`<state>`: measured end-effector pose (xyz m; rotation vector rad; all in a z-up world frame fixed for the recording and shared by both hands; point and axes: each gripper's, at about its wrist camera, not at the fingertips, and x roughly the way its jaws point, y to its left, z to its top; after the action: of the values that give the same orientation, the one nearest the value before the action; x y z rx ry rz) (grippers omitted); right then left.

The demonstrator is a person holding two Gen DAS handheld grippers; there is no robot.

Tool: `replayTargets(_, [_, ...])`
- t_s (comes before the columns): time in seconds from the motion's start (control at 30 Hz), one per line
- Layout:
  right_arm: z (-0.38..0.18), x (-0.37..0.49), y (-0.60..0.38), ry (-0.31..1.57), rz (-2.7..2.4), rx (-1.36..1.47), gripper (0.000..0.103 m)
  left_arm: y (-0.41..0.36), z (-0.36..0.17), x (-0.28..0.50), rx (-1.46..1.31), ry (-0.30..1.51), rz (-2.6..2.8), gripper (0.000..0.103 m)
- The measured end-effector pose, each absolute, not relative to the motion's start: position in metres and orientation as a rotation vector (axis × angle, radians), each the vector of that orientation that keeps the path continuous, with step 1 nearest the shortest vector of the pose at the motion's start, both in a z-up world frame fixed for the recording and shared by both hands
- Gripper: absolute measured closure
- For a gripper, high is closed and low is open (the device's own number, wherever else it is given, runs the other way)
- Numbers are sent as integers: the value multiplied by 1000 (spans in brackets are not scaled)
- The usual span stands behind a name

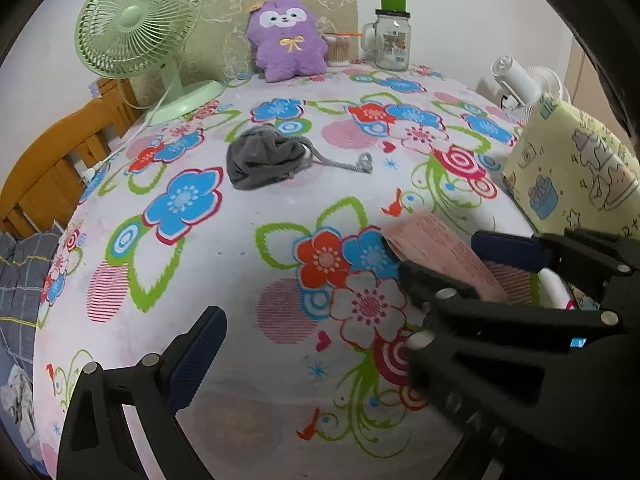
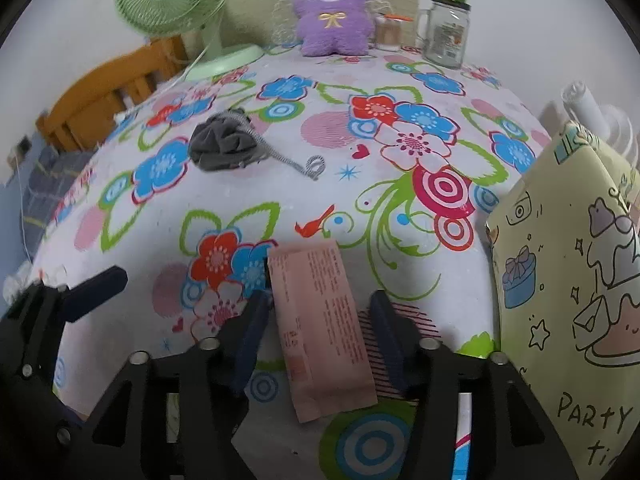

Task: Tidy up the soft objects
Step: 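Grasp the pink paper packet with the right gripper and lift it, then grasp the grey drawstring pouch with the left gripper while the right holds the pink packet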

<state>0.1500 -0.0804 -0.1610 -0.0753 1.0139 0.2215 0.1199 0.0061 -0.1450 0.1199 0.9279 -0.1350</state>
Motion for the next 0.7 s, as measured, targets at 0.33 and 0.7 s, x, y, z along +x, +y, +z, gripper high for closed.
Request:
replayTargets(0.33, [-160,148,-86,990,210,-82,62,2,-151,119,123,940,-141,4])
replayTargets(0.7, [-140,160,-81,951,189,-77,62,4,-137,132,119,923,-132,4])
